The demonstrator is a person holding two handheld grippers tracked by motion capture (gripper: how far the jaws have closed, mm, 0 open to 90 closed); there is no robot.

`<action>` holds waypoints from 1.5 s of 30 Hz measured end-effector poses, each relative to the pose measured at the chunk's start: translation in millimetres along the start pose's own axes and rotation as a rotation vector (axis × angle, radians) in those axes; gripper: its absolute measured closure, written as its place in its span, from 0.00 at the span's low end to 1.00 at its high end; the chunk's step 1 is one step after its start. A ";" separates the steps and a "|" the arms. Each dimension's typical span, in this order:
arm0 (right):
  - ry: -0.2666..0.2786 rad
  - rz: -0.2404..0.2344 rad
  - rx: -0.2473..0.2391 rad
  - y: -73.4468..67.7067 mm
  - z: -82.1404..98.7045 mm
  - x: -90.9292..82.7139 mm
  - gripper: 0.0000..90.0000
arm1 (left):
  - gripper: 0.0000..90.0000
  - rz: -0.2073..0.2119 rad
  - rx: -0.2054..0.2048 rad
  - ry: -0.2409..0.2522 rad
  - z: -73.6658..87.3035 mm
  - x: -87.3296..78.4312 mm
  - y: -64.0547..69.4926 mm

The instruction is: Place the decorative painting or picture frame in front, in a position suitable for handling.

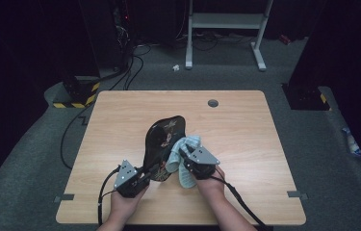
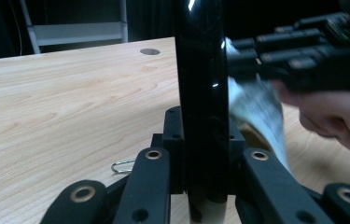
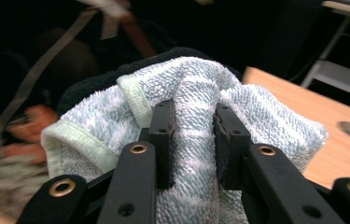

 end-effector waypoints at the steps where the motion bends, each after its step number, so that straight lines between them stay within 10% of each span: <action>1: 0.001 -0.014 -0.006 -6.6 1.3 -1.2 0.79 | 0.87 0.001 -0.003 0.000 0.1 0.0 0.0; 10: 0.005 -0.100 -0.040 -43.0 4.9 -10.8 0.79 | 0.88 0.005 -0.003 0.002 -0.1 0.3 0.9; 28: -0.059 0.059 0.060 38.2 16.8 10.3 0.79 | 0.88 0.007 -0.006 0.002 0.0 0.3 0.0; 45: -0.070 -0.204 -0.044 -77.6 27.8 -14.1 0.79 | 0.88 0.009 -0.017 0.001 0.0 0.6 0.0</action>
Point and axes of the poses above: each handheld gripper's, and its own axes: x roughly forward along the jaws, z roughly out of its underside, y roughly to its right, the point moved 10 cm from there along x, roughly forward along the jaws, and after that the axes turned 2 degrees about -x, right-handed, at the moved point
